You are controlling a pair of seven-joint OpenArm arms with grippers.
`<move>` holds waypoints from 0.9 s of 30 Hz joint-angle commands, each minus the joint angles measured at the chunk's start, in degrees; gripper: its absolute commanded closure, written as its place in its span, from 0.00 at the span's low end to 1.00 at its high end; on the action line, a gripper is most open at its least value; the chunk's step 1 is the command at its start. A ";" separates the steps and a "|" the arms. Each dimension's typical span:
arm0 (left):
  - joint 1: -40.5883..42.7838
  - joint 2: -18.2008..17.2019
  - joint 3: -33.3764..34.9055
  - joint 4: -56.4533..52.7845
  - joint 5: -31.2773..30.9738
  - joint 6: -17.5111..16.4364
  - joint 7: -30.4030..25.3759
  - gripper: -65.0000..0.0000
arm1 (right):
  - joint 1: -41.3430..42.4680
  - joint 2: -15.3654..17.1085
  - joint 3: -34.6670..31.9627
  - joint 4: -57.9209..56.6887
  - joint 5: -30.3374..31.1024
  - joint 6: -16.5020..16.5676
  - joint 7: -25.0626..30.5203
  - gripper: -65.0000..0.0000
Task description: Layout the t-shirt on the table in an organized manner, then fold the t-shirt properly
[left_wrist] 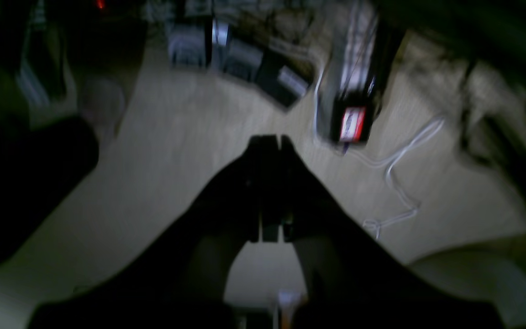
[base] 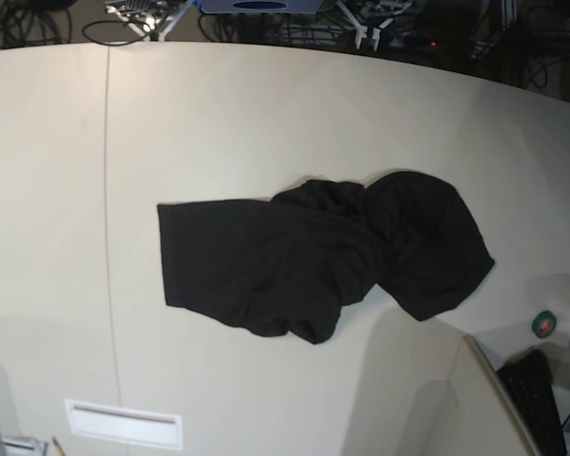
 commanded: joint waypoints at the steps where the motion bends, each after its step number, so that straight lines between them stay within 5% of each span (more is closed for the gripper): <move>1: 0.89 -0.15 0.01 1.25 -0.14 -0.01 -0.01 1.00 | -0.74 0.01 0.17 1.91 0.10 -0.43 0.57 1.00; 9: 2.21 -0.15 0.01 1.60 -0.14 -0.01 0.43 0.99 | -3.29 0.01 0.17 5.26 0.19 -0.43 -0.31 0.96; 14: 2.39 -0.15 0.01 1.69 -0.14 -0.01 0.16 0.99 | -3.11 0.01 0.25 5.61 0.19 -0.43 -6.90 0.52; 15: 2.39 -0.15 0.01 1.69 -0.14 -0.01 0.08 0.99 | -3.20 0.01 0.25 5.69 0.19 -0.43 -6.81 0.49; 21: 2.48 -0.15 -0.08 1.77 -0.23 -0.01 -0.01 0.99 | -3.46 0.19 0.25 5.69 0.19 -0.43 -6.81 0.63; 23: 2.65 -0.15 -0.08 1.95 -0.23 -0.01 -0.01 0.99 | -3.55 0.19 0.25 5.69 0.19 -0.43 -6.81 0.75; 25: 2.74 -0.15 -0.08 1.95 -0.23 -0.01 -0.01 0.99 | -3.55 0.19 0.17 5.61 0.19 -0.43 -6.81 1.00; 27: 2.74 -0.15 -0.08 1.95 -0.23 -0.01 -0.01 0.94 | -3.55 0.27 0.17 5.52 0.19 -0.43 -6.81 1.00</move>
